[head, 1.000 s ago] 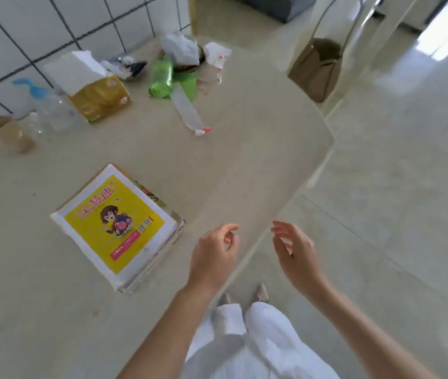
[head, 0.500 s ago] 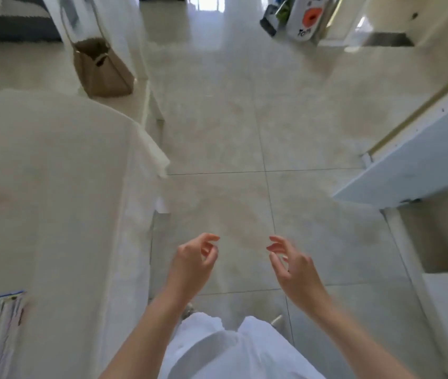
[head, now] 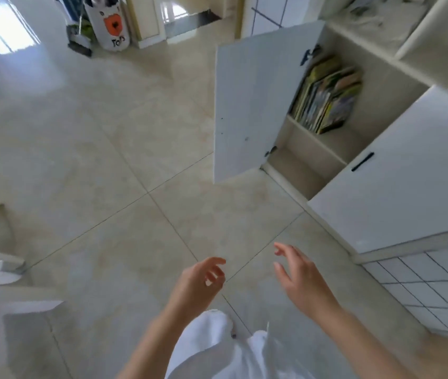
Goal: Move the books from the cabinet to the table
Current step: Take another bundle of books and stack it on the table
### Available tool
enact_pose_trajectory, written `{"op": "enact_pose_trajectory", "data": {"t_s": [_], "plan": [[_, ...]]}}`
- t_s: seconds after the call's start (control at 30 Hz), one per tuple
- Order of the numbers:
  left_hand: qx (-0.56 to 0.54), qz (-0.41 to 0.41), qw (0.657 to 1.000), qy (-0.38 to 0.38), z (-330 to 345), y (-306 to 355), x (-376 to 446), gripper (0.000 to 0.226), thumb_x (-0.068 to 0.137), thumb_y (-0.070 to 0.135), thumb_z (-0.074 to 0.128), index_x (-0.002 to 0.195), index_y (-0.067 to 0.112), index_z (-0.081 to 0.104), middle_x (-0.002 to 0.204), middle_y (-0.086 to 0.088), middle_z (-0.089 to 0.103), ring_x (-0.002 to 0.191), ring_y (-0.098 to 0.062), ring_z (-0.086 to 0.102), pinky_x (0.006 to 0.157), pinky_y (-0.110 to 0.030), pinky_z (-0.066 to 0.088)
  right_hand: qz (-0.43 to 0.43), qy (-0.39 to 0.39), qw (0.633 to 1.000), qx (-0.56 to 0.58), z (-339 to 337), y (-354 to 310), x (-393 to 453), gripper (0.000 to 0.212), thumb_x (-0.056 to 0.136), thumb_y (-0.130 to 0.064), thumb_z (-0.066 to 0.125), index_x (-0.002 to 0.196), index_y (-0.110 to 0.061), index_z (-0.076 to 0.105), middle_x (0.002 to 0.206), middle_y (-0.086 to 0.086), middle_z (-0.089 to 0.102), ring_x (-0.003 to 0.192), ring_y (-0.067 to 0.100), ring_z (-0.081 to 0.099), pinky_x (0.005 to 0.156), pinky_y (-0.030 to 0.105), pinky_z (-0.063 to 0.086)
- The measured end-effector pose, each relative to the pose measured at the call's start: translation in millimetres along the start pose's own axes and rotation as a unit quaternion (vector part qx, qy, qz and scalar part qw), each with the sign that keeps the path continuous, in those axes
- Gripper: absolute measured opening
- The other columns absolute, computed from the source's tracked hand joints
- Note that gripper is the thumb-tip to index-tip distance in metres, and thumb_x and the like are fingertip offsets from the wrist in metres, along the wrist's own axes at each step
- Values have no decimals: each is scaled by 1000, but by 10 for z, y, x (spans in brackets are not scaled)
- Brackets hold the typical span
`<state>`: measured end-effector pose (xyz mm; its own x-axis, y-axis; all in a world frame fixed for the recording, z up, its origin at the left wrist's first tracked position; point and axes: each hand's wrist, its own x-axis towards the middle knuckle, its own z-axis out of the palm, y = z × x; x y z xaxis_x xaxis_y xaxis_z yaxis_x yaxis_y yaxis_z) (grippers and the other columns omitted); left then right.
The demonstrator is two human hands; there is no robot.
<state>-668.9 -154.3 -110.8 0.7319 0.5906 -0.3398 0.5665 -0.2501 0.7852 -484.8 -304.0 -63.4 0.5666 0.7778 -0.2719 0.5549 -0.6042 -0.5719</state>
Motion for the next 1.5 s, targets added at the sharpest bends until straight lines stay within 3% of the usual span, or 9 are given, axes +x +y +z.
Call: {"op": "enact_pose_trajectory", "data": {"t_s": [0.2,0.37,0.57,0.77,0.9,1.03,1.2,1.4,1.5], "plan": [[57,40,996,-56,206,630,1017,28,86,13,63,110,27,68,76,19,65,73,-3,63,77,-25,53,73,32,996,45,-512,487,473,41,91,-22,58,131,-16,50,119,-4,59,116,14,53,100,30,42],[86,80,989,-87,303,1087,2099,27,85,14,62,109,27,67,76,20,64,66,5,58,73,-20,48,112,87,988,64,-981,745,1226,36,90,-20,61,125,-16,55,114,-4,63,110,12,58,93,21,40],[111,96,982,-118,320,1675,3345,27,87,16,59,110,26,68,84,13,67,70,-7,62,76,-23,51,163,132,973,100,-1650,857,2166,31,92,-18,58,122,-14,57,110,-2,65,106,11,58,87,15,36],[129,97,975,-155,386,2237,4394,29,87,17,57,114,26,65,100,12,67,81,-8,60,75,-25,51,207,148,955,152,-2150,1083,2952,30,93,-24,55,123,-16,57,110,-3,65,107,13,58,91,23,42],[116,89,978,-147,553,2531,4990,30,85,15,60,113,27,65,106,10,66,85,-9,60,82,-29,52,231,146,943,191,-2461,1326,3511,31,93,-25,56,122,-17,57,109,-2,63,106,15,58,88,24,41],[88,89,982,-140,786,2714,5459,33,86,12,61,118,23,63,113,6,63,94,-9,55,82,-22,44,240,128,942,196,-2723,1614,4074,34,94,-25,54,127,-17,53,110,-3,57,105,15,55,85,25,40],[54,73,992,-91,1143,2848,6077,41,88,11,63,127,20,58,127,2,60,116,-13,53,100,-28,42,239,95,952,168,-2832,2060,4746,38,96,-28,53,130,-13,47,119,2,59,106,16,55,82,27,43],[10,68,995,-74,1621,2835,6752,46,90,13,64,134,17,52,131,-1,59,122,-15,53,101,-25,39,264,138,928,223,-2929,2493,5580,26,94,-33,56,110,-15,49,108,0,62,85,10,59,78,30,49],[-12,74,996,-58,1841,2798,7074,48,90,13,64,136,17,50,134,0,58,124,-15,53,104,-26,39,267,149,930,205,-2946,2615,6048,43,92,-38,57,123,-10,44,110,6,58,86,14,60,73,28,49]]}}
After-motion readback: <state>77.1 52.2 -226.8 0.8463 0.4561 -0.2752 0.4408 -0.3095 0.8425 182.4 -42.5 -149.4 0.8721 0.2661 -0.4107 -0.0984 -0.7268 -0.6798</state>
